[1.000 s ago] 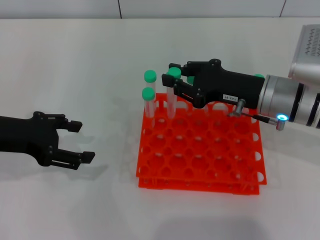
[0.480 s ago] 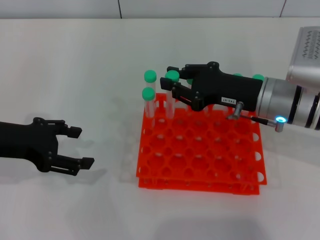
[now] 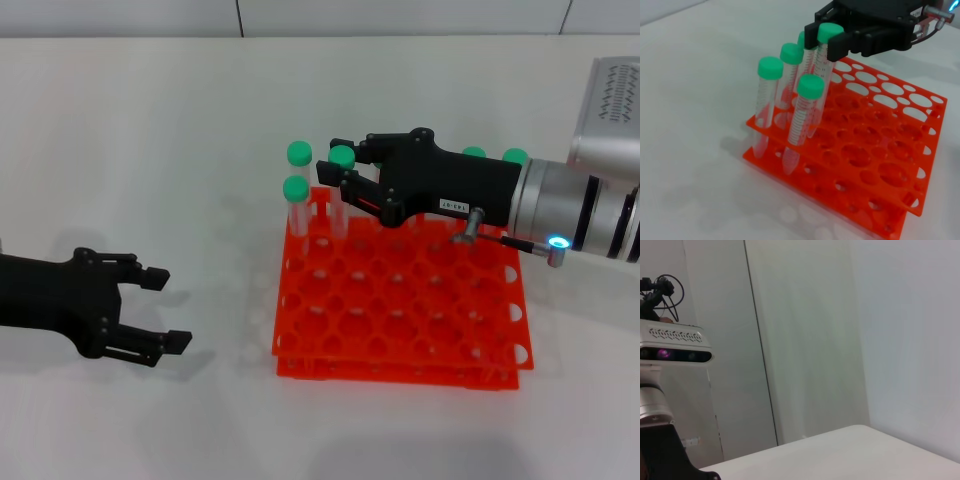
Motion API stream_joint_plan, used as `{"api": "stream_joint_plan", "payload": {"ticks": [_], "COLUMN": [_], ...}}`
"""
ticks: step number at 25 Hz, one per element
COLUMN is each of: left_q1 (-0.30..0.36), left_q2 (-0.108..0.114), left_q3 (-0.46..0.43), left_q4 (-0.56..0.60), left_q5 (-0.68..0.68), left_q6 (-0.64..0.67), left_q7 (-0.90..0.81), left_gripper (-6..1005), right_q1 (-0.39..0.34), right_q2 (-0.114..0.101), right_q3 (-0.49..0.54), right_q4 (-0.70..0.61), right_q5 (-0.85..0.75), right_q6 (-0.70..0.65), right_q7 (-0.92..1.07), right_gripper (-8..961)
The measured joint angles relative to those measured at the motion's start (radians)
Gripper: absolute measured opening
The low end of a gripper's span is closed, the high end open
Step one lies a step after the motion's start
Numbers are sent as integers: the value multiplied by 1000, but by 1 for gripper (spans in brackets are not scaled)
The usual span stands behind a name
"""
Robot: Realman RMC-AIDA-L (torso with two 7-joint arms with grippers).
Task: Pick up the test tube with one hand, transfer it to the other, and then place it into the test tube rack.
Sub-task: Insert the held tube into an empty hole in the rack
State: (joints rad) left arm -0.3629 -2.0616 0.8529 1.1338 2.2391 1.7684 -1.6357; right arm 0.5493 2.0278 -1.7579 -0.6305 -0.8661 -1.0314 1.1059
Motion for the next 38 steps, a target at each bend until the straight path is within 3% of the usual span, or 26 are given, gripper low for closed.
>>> {"api": "stream_joint_plan", "payload": {"ticks": [38], "left_q1": [-4], "left_q2": [0], "left_q3": [1], "left_q4": [0], "left_q5": [0], "left_q6": [8], "left_q7": [4], "left_gripper": [880], "right_q1": [10], "right_q2": [-2], "right_q3": [-26], "right_q4": [22], "right_q5": [-9], "right_q6": [25], "right_q7": [-13], "right_gripper": [265]}}
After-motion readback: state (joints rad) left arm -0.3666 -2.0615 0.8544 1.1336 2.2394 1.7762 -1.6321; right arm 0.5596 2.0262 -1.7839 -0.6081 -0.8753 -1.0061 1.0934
